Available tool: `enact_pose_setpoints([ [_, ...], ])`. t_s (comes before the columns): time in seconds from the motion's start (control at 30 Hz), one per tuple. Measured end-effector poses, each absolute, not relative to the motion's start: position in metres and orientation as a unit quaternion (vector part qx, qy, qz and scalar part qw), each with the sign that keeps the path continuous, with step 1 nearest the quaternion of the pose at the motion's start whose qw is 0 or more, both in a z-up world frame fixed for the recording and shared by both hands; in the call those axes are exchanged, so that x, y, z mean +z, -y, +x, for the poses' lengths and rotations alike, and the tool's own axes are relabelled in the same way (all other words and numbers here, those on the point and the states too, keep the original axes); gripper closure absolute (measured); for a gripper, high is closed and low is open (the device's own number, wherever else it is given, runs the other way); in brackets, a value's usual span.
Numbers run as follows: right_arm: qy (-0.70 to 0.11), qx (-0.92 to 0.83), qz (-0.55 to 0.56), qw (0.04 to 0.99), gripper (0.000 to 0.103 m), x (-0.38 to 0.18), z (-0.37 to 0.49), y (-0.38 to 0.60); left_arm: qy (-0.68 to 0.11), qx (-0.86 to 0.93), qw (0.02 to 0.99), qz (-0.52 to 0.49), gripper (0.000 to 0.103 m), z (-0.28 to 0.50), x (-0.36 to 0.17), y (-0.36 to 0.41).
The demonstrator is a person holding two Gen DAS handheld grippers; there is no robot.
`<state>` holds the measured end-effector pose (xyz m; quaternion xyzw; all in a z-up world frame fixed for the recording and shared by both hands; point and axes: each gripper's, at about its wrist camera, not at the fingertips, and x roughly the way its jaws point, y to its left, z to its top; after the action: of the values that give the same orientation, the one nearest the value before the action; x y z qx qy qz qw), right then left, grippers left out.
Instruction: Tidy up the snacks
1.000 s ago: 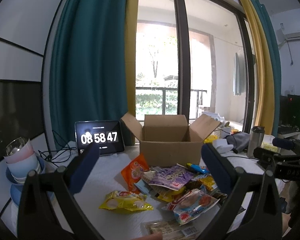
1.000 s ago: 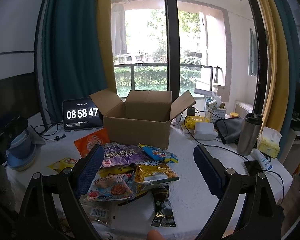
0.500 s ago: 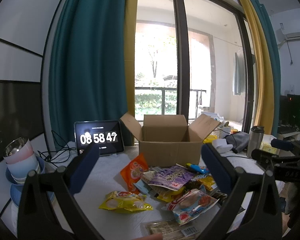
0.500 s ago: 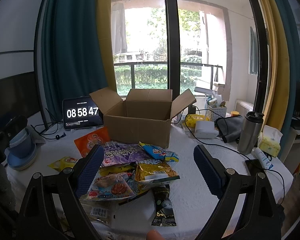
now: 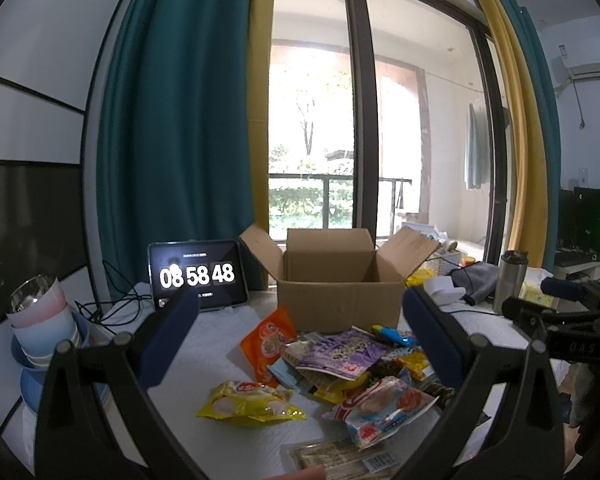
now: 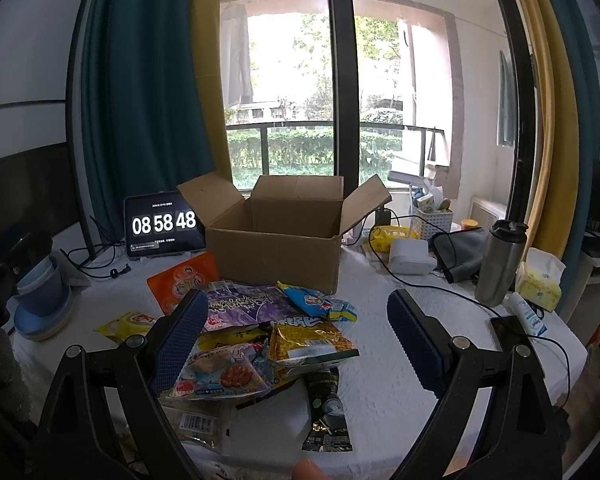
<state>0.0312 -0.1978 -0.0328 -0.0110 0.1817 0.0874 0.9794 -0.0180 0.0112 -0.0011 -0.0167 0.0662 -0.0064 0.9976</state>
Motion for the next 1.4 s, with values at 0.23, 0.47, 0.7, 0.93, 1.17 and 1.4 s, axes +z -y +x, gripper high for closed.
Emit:
enact_pose_setpoints([
  [0.23,-0.183,0.089,-0.012,0.979,0.009,-0.035,0.031,0.198,-0.066,-0.006,0.998,-0.016,0.0,-0.018,-0.001,-0.01],
  [0.47,-0.184,0.089,-0.014,0.979,0.009,-0.035,0.031,0.197,-0.067,-0.008,0.998,-0.019,0.0,-0.018,-0.004,-0.009],
  [0.7,-0.197,0.087,-0.019,0.976,0.009,-0.042,0.037,0.196,-0.096,-0.002,0.995,-0.023,0.0,-0.01,-0.02,-0.015],
  [0.93,-0.24,0.075,-0.019,0.968,0.009,-0.072,0.062,0.203,-0.183,0.018,0.983,-0.027,0.0,0.019,-0.06,-0.031],
  [1.17,-0.31,0.054,-0.015,0.949,0.009,-0.123,0.096,0.22,-0.256,0.043,0.965,-0.033,0.0,0.065,-0.106,-0.053],
  [1.4,-0.366,0.044,0.006,0.93,0.009,-0.164,0.121,0.235,-0.306,0.038,0.949,-0.07,0.0,0.11,-0.121,-0.081],
])
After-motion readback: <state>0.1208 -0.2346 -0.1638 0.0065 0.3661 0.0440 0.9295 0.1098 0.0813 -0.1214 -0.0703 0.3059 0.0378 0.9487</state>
